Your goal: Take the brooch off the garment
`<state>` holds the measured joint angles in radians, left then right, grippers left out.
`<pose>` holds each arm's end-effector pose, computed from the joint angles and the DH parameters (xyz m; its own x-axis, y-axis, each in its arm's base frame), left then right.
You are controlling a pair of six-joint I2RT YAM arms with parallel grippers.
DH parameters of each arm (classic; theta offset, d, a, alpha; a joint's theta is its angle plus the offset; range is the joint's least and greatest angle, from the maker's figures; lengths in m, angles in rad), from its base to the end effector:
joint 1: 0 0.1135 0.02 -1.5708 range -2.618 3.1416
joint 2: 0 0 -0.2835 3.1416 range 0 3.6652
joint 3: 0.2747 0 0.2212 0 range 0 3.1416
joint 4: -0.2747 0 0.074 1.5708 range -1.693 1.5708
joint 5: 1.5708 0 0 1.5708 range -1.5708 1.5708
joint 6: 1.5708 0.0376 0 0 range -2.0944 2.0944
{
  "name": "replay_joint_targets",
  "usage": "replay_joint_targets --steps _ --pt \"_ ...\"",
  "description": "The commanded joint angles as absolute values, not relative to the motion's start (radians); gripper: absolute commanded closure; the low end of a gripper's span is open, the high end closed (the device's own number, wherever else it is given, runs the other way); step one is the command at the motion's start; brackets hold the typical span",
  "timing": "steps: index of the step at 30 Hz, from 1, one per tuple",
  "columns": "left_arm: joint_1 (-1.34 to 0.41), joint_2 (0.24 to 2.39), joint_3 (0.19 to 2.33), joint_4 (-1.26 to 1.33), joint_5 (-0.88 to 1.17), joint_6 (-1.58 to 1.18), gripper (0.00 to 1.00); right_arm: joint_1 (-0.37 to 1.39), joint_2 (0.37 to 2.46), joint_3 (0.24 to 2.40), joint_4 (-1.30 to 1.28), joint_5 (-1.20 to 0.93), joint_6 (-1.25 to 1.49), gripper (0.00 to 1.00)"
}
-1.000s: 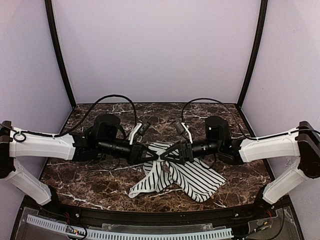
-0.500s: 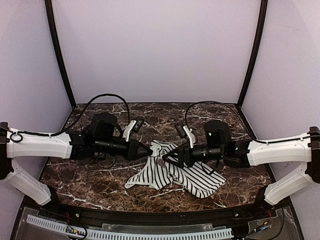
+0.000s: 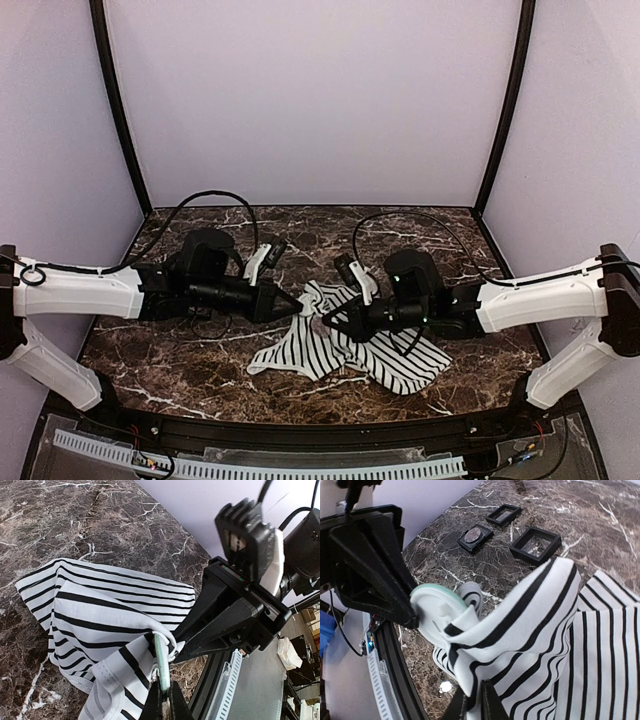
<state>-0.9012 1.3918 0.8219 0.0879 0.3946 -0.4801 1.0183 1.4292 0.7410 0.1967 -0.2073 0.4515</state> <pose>0.1609 -0.2265 0.2777 -0.6871 0.1811 -0.7036 0.6966 0.4392 -0.5673 0.1405 0.2426 0.2530 -0.6279 -0.2048 -0.7509 -0.7271 0.4984 0.4721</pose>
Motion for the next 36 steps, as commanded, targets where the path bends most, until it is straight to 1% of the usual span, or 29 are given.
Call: replay_joint_targets --steps 1,16,23,28,32,33,34,36 --pt "-0.897 1.368 0.803 0.041 0.367 -0.482 0.99 1.032 1.431 0.772 0.217 -0.142 0.447 1.0" --pt "-0.891 1.432 0.772 0.028 0.371 -0.508 0.99 1.036 1.407 0.781 0.244 -0.114 0.476 1.0" --pt "-0.89 1.451 0.777 0.012 0.379 -0.508 0.99 1.037 1.387 0.776 0.229 -0.069 0.499 1.0" --pt "-0.888 1.443 0.775 0.008 0.378 -0.504 0.99 1.036 1.377 0.768 0.208 -0.033 0.515 1.0" --pt "-0.856 1.385 0.757 0.022 0.382 -0.516 0.99 1.035 1.35 0.752 0.169 -0.015 0.524 1.0" --pt "-0.848 1.355 0.748 0.04 0.397 -0.52 0.99 1.034 1.337 0.742 0.165 -0.014 0.526 0.95" --pt "-0.833 1.338 0.744 0.06 0.406 -0.526 0.99 1.032 1.324 0.731 0.166 -0.015 0.528 0.86" --pt "-0.818 1.276 0.739 0.079 0.435 -0.525 0.99 1.028 1.284 0.696 0.181 -0.034 0.529 0.62"
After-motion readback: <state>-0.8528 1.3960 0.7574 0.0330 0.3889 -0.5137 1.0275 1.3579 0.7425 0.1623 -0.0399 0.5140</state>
